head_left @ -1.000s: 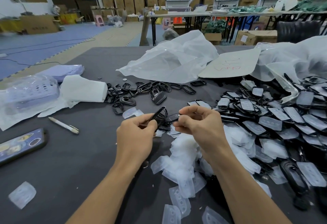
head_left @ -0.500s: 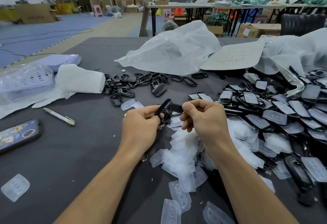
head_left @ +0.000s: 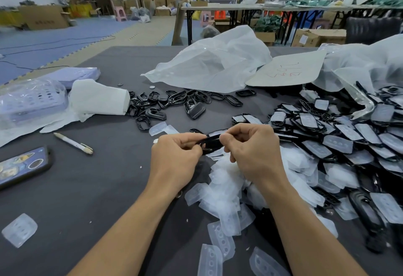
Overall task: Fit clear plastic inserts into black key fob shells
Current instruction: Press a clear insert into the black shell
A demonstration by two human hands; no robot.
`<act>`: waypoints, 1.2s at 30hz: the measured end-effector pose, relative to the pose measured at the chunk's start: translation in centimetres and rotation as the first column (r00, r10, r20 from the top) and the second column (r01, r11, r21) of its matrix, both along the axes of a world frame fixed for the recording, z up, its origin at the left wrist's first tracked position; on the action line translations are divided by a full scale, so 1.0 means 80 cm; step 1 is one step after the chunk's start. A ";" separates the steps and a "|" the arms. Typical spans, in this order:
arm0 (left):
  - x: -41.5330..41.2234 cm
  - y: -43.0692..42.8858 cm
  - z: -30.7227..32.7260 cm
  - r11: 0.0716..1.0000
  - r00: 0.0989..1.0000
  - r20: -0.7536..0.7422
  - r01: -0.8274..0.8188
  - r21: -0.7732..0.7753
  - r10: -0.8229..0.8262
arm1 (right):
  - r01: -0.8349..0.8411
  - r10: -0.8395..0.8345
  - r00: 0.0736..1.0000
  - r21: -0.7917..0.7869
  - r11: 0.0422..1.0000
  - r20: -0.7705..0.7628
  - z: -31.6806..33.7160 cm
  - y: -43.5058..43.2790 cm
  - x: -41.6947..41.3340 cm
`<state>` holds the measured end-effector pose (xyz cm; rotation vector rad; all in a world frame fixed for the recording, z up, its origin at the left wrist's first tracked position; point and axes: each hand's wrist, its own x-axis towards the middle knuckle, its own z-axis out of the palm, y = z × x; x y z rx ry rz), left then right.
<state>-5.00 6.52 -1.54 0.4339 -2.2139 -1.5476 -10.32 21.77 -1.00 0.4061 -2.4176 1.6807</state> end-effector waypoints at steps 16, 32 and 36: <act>-0.005 0.006 0.001 0.882 0.999 -0.051 0.029 0.470 -0.005 | 0.073 -0.027 0.984 -0.253 0.965 0.177 0.001 0.004 -0.008; 0.005 0.012 0.000 0.988 0.994 -0.076 0.083 0.127 -0.074 | -0.041 0.086 0.967 -0.187 0.982 0.239 0.002 -0.014 0.004; 0.004 0.008 0.002 0.982 0.993 0.000 0.115 0.149 -0.117 | -0.034 0.069 0.971 -0.152 0.988 0.229 0.002 -0.009 0.002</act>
